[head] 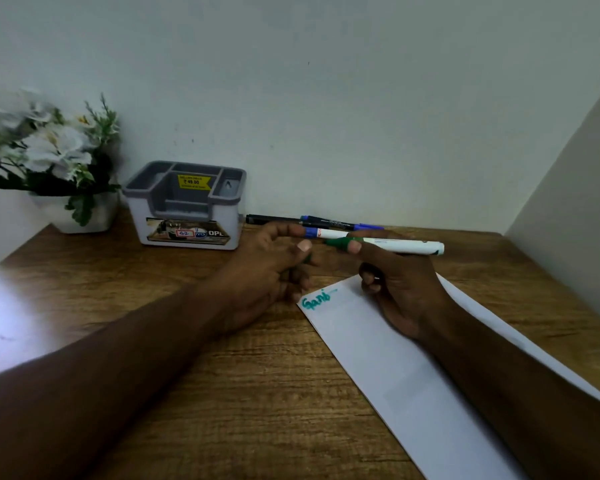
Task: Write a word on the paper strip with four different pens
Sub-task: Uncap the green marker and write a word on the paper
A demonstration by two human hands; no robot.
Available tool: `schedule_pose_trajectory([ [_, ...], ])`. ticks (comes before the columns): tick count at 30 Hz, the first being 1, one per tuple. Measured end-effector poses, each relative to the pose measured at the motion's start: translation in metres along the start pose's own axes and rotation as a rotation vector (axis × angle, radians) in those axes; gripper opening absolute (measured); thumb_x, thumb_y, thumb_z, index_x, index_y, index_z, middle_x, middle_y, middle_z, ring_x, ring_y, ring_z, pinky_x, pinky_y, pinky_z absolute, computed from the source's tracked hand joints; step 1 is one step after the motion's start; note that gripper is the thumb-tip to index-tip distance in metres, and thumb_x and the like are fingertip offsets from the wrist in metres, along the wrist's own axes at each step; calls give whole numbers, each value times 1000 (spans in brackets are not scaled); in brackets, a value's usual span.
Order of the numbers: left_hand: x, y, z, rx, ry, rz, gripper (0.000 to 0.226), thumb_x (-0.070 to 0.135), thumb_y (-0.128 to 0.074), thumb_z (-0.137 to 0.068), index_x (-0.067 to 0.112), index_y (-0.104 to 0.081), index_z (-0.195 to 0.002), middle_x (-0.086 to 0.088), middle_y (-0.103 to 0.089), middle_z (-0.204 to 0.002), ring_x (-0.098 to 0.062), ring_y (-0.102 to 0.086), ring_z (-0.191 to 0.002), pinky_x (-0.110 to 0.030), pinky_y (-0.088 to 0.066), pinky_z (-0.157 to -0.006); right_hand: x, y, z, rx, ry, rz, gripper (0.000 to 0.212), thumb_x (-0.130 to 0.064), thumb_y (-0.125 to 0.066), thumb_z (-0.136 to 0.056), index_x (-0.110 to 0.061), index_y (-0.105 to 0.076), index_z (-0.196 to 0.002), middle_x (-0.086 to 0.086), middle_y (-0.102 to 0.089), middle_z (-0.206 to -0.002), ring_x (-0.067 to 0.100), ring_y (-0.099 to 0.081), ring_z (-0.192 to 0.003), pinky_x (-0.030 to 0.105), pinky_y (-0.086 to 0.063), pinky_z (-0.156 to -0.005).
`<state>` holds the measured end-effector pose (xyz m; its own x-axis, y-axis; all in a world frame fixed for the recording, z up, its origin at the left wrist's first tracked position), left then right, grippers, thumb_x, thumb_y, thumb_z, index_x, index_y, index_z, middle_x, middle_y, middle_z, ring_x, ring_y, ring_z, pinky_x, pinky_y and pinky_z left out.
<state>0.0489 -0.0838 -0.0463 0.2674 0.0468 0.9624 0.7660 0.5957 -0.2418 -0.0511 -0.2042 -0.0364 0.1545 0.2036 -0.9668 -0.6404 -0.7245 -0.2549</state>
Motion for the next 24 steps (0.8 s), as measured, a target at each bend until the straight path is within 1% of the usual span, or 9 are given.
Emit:
schedule_pose_trajectory([
  [7, 0, -3, 0, -62, -6, 44, 24, 16, -53, -91, 6, -60, -112, -6, -75, -86, -12, -61, -51, -21, -50, -42, 5, -1, 2, -15, -24, 114, 23, -17, -82, -57, -11, -68, -74, 2, -53, -57, 9, -42, -50, 21, -33, -45],
  [9, 0, -7, 1, -100, -20, -25, 25, 16, -53, -91, 6, -62, -112, -3, -76, -86, -13, -61, -53, -21, -49, -43, 6, -6, 4, -67, -37, 159, 11, -10, -80, -65, -15, -70, -67, -1, -54, -53, 7, -43, -50, 21, -33, -48],
  [11, 0, -11, 1, -141, -33, -106, 25, 14, -56, -90, 10, -63, -113, -5, -75, -92, -15, -62, -56, -22, -48, -44, 1, -18, 6, -180, 23, 182, 14, -1, -73, -74, -15, -72, -71, -5, -59, -53, 4, -47, -48, 18, -36, -47],
  [13, 0, -13, 0, -171, -42, -133, 28, 10, -58, -88, 12, -61, -116, -8, -74, -92, -18, -61, -57, -23, -47, -43, -9, -27, 8, -250, 105, 162, 18, 9, -69, -75, -5, -61, -84, -3, -61, -55, 3, -53, -48, 15, -40, -44],
  [15, 0, -14, 0, -194, -61, -152, 29, 6, -60, -87, 13, -60, -115, -8, -73, -87, -17, -59, -56, -23, -46, -42, -10, -27, 7, -261, 139, 178, 25, 11, -70, -73, -4, -52, -83, -3, -59, -52, 5, -52, -45, 15, -39, -42],
  [18, 2, -14, 1, -190, -99, -159, 30, 8, -65, -79, 14, -62, -108, -6, -72, -78, -15, -57, -54, -22, -43, -41, -4, -26, 3, -289, 102, 221, 25, -11, -79, -69, -7, -56, -79, 3, -57, -54, 13, -45, -44, 21, -34, -39],
  [20, 3, -10, 0, -160, -115, -132, 28, 8, -66, -76, 11, -64, -103, -4, -72, -75, -14, -56, -54, -21, -42, -41, -1, -23, 0, -286, 17, 98, 27, -31, -72, -72, -6, -65, -82, 10, -62, -60, 16, -48, -42, 21, -36, -37],
  [22, 4, -5, -3, -118, -125, -125, 20, 5, -63, -82, 8, -64, -102, -2, -72, -72, -15, -54, -53, -21, -42, -40, -2, -17, -3, -250, -5, 22, 30, -31, -61, -84, -2, -69, -85, 15, -67, -63, 18, -55, -41, 22, -41, -37],
  [24, 4, -5, -4, -118, -157, -178, 14, 7, -58, -88, 10, -63, -102, -8, -71, -77, -15, -54, -51, -23, -42, -40, -3, -15, -5, -234, 17, 44, 27, -20, -53, -92, 2, -69, -86, 16, -69, -64, 19, -62, -46, 24, -49, -41],
])
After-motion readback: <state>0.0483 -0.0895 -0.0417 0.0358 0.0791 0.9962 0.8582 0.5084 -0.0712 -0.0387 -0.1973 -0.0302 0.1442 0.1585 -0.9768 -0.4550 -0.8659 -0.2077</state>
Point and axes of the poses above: each hand's wrist, its own z-axis away from the middle knuckle, its own y-axis out of the back of the hand, x = y × z, the point moved 10 cm from there along -z, towards the middle knuckle
